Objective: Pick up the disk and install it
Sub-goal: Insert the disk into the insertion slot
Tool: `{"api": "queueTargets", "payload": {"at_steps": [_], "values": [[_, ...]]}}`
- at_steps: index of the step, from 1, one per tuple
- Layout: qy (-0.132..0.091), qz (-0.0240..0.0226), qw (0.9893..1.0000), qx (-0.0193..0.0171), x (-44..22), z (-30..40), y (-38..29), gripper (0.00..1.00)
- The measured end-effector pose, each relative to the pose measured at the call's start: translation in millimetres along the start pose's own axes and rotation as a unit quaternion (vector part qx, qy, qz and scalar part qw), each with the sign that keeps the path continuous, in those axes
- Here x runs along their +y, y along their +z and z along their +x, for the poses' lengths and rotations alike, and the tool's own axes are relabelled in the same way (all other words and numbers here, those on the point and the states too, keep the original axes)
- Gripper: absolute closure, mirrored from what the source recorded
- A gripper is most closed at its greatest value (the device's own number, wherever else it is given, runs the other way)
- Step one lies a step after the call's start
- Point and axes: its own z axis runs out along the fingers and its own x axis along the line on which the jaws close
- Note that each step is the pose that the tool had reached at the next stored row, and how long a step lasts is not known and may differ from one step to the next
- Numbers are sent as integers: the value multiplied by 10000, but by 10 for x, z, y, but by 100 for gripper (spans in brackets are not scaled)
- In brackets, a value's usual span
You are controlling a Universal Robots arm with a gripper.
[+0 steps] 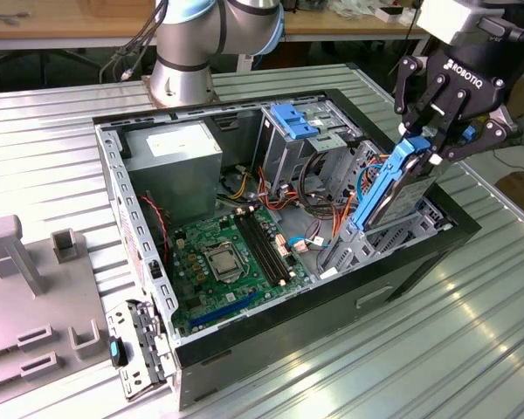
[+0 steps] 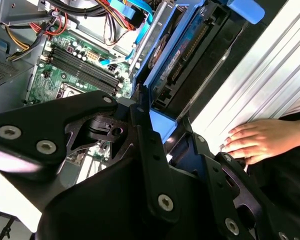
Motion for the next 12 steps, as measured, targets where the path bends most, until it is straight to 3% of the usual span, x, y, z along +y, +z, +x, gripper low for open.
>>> {"api": "queueTargets", "payload": {"at_steps": [12], "values": [[1, 0, 10000, 0, 2, 5, 77, 63]]}}
